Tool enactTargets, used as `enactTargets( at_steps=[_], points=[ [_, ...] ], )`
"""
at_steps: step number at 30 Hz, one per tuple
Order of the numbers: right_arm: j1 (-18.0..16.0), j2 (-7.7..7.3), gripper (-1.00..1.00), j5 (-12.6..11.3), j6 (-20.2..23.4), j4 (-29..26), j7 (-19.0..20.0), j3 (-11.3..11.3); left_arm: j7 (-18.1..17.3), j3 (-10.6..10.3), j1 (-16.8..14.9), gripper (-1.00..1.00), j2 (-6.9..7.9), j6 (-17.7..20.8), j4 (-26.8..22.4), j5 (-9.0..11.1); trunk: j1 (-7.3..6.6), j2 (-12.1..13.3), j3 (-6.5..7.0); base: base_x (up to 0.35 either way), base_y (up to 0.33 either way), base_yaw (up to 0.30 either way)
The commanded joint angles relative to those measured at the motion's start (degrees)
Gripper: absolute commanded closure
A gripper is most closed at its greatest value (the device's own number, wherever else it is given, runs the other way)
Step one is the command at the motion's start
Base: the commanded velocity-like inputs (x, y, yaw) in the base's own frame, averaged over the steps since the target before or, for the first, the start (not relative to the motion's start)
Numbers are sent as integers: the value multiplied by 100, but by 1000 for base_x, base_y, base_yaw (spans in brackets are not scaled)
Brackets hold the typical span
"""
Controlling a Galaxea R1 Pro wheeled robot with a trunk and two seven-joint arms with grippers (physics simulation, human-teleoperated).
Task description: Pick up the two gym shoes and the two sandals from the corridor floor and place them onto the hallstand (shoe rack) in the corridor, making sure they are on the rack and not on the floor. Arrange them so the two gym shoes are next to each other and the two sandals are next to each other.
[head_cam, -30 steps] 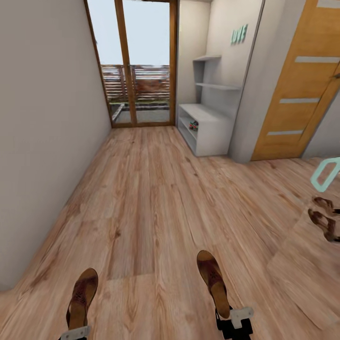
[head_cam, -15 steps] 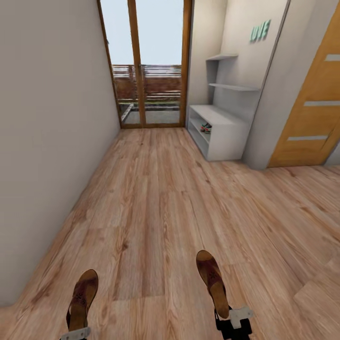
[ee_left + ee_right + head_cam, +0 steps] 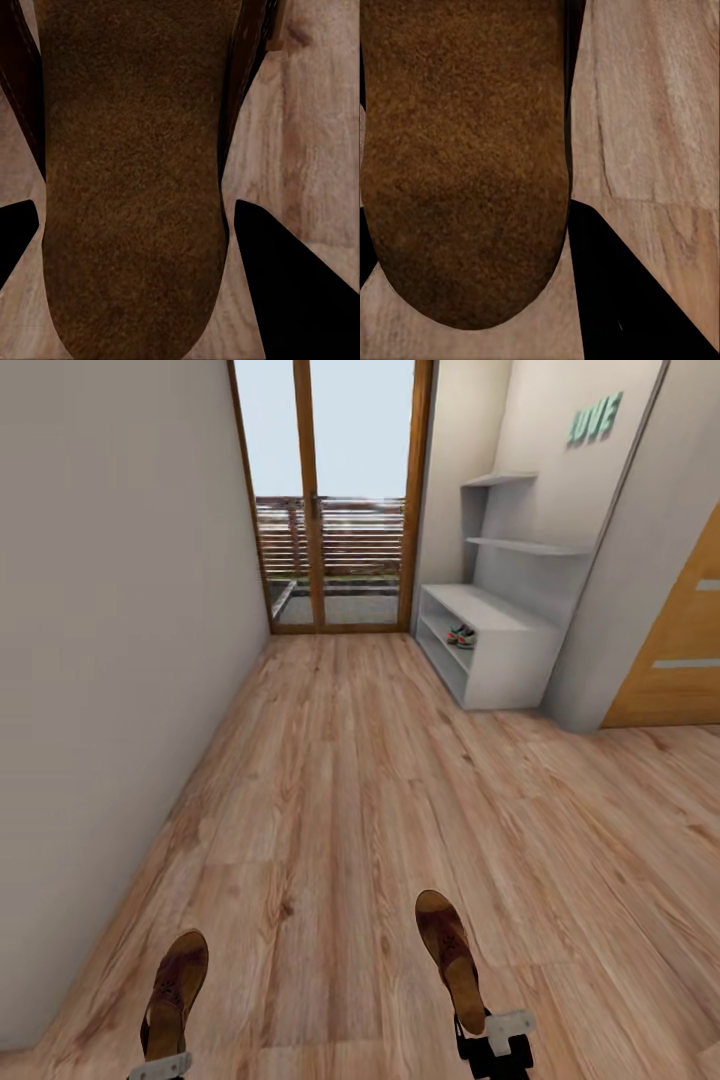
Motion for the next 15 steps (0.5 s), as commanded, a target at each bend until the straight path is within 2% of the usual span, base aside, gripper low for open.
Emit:
enactTargets(
  at_steps=[1,15],
  points=[
    [-4,-1,100,8,-7,6,-53,45,-27,50,-7,100,-4,-23,5,-71,2,-2,-4,291,191,1],
    [-4,-5,100,8,-7,6,-53,45,-27,50,-8,100,-4,-23,5,-77,2,-2,-4,303,161,0]
  ],
)
